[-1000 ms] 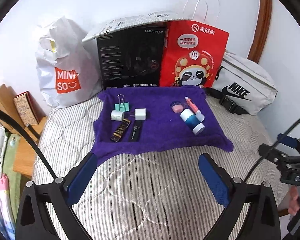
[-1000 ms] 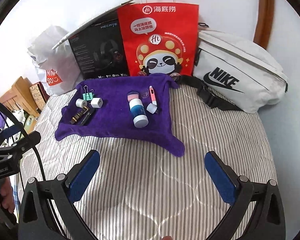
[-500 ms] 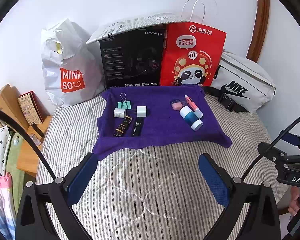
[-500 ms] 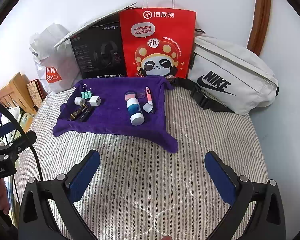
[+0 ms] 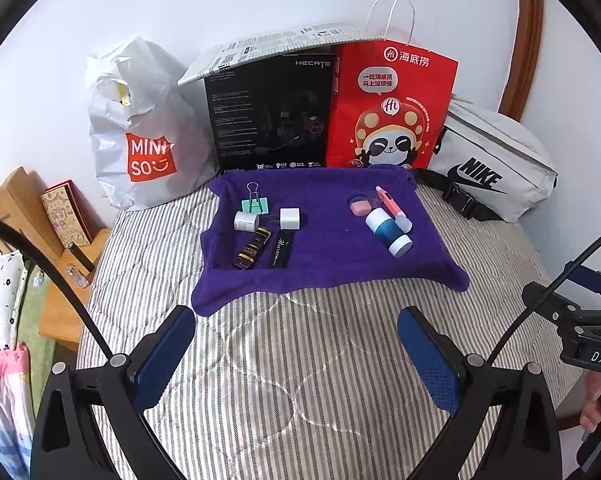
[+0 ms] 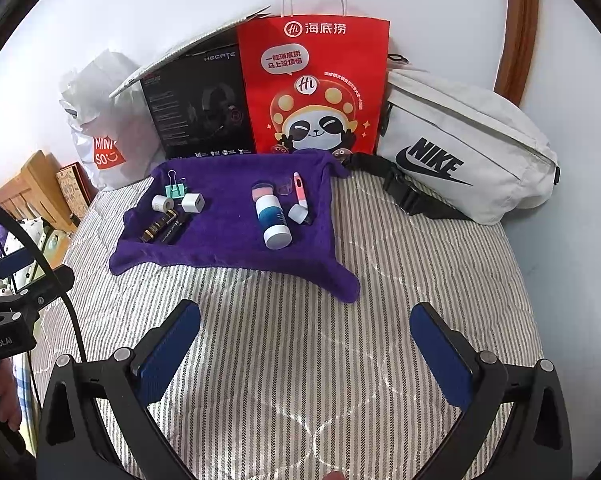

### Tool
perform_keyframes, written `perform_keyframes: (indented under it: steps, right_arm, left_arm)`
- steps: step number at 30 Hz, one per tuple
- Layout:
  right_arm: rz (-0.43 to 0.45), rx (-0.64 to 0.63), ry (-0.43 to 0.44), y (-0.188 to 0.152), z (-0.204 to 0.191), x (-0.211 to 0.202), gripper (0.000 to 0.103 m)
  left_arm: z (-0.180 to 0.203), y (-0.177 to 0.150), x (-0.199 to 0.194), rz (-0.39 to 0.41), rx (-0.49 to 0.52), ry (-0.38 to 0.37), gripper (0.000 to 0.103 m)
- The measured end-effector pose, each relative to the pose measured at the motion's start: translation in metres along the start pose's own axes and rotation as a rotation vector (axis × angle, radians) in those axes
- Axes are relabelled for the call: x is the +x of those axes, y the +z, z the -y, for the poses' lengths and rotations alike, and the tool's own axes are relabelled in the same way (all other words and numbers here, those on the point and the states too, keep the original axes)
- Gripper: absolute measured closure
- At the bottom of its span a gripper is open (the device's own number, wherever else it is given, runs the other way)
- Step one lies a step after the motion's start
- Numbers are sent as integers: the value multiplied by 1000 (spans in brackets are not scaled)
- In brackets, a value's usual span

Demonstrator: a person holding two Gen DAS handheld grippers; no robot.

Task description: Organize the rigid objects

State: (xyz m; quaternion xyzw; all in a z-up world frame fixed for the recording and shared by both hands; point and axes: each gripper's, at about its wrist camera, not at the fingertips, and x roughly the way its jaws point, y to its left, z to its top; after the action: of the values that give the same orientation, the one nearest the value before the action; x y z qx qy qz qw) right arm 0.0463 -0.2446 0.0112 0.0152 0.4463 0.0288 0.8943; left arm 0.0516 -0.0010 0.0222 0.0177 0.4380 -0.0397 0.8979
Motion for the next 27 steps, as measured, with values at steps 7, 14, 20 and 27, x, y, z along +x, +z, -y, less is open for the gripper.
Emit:
perform_keyframes:
  steps: [7,14,20,27]
  right_arm:
    - [1,1,0,0,0,0,0]
    - [1,-4,2,-1,-1,-1,0]
    - [-1,-5,1,-1,-2,-1,0]
    - [-2,-7,0,-1,-2,-1,0]
  left_arm:
    - [-1,-1,1,-6,-1,-11,1]
    - [-2,-2,3,-9,5,-8,1]
    - [-2,-4,5,-19,4,-2,1]
    - [-2,-4,7,-31,3,-5,1]
